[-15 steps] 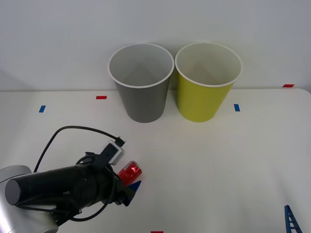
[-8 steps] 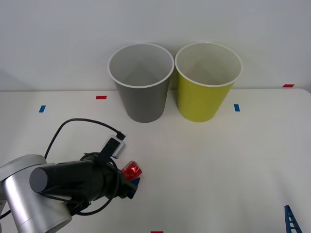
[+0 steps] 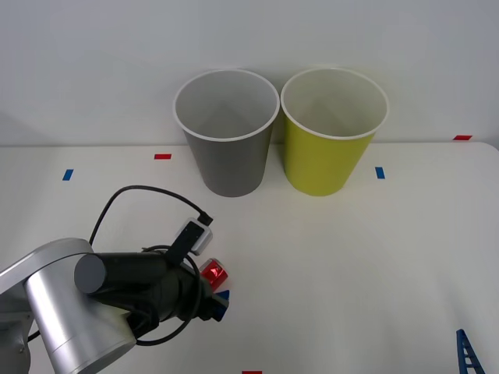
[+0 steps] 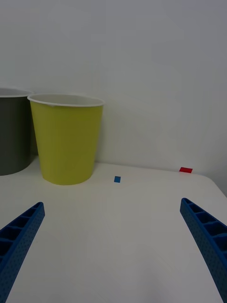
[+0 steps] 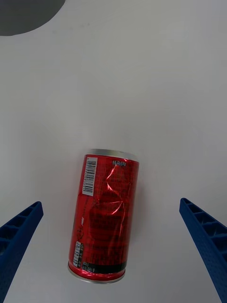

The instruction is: Put cans in the gray bin and PET bottles in the light green bin.

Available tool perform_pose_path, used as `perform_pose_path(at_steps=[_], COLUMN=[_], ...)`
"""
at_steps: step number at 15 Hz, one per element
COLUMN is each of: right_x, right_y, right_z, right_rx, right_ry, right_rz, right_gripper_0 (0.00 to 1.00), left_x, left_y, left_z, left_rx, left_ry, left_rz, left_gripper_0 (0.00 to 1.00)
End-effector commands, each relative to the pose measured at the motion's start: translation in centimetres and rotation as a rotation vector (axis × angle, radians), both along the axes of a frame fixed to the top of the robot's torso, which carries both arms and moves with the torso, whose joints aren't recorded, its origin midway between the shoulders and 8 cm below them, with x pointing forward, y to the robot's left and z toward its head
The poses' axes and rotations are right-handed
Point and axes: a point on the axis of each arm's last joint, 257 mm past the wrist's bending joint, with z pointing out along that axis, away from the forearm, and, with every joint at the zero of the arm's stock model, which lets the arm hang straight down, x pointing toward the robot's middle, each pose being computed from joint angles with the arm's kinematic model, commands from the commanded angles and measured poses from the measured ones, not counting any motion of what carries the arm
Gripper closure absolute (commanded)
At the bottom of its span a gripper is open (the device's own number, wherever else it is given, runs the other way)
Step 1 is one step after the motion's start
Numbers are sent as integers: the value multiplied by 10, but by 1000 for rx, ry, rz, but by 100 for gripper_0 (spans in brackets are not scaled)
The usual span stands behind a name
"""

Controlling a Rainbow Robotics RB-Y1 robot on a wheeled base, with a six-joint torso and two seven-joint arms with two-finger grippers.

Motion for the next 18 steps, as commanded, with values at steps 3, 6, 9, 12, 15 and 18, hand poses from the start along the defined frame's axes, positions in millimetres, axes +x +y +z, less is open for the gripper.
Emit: perform_pose_path(at_steps=[3,6,9,12,15,18], right_x=[0,0,0,0,0,0], right_y=[0,0,0,0,0,0], right_z=[0,0,0,0,0,0], right_rx=[0,0,0,0,0,0], right_ry=[0,0,0,0,0,0], right_rz=[0,0,0,0,0,0], right_gripper_0=[0,0,0,0,0,0], left_x=[10,12,14,18,23,24], left_y=[-7,-12,-6,-5,-9,-12], left_z=[-9,-19,-30,-35,-40,-42], left_rx=[-3,46,76,84,81,79], left_ry=[24,32,44,53,66,75], left_rz=[21,5,15,27,35,38], left_gripper_0=[0,0,0,0,0,0])
